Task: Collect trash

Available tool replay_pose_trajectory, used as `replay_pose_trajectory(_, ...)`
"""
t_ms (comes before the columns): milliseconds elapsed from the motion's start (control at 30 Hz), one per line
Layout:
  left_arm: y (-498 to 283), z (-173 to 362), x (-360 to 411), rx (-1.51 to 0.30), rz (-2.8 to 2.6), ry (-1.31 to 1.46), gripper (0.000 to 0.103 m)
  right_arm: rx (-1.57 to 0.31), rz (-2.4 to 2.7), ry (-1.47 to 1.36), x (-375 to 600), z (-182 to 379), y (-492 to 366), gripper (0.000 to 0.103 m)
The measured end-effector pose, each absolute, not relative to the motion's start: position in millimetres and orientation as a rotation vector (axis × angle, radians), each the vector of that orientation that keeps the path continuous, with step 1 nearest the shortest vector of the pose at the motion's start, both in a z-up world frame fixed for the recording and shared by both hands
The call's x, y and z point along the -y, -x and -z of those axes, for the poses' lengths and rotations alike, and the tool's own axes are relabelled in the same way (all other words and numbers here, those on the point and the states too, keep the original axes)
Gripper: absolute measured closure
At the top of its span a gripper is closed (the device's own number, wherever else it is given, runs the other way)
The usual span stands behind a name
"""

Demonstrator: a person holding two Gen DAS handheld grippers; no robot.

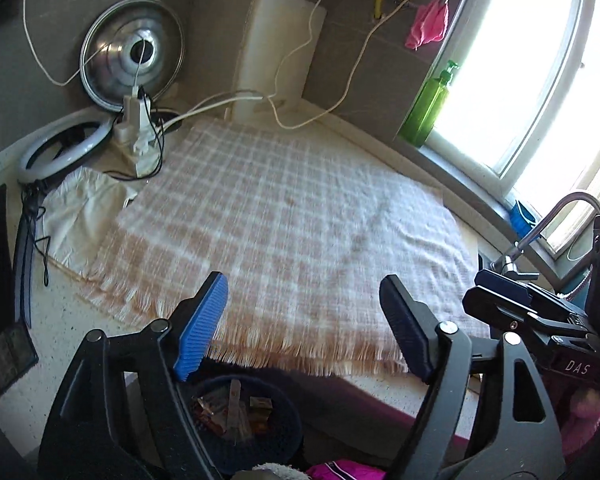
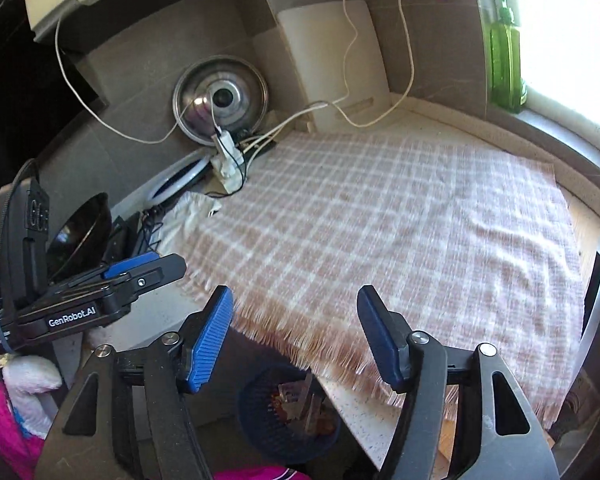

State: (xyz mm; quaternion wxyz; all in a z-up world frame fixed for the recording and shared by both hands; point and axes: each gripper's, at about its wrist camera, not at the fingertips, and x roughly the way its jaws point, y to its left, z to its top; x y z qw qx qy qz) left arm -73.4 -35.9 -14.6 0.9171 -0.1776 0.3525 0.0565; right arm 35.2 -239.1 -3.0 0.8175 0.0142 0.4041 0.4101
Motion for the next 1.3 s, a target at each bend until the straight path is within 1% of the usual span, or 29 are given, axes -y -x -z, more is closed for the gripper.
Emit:
replay_pose_trajectory(67,71,4,39,-0.698,-0.116,0.352,0.016,-0.841,-0.874,-0.042,242,-5,-40,0.037)
replay_pose_trajectory(133,69,-5,43,-0.681,-0.112,0.340,0.010,-0.824,-0.877,-0.050,245,-11,-43,0.036)
replay_pose_trajectory(200,69,-13,46,-0.658,-0.112,0.329,0.006,-0.803,-0.876,-0.059,248,-17,-44,0.024)
replay_pose_trajectory(233,69,-17,47,-0.646,-0.113,0.322,0.003,-0.786,-0.875,-0.065,250,-20,-44,0.023)
replay_pose_trajectory(367,70,-31,56,-0.617,-0.122,0.281,0.001,-0.736,-0.863,-0.062,254,-31,-44,0.022)
replay_pose_trajectory(467,69,-37,58,-0.615,-0.130,0.271,0.001,-0.718,-0.854,-0.067,256,-36,-46,0.020)
replay_pose_trajectory(833,65,-35,56,-0.628,-0.142,0.322,0.000,-0.705,-0.856,-0.078,257,-37,-45,0.020)
replay_pose_trajectory(1300,66,-40,67,-0.613,-0.181,0.221,0.000,-0.716,-0.849,-0.107,260,-36,-49,0.020)
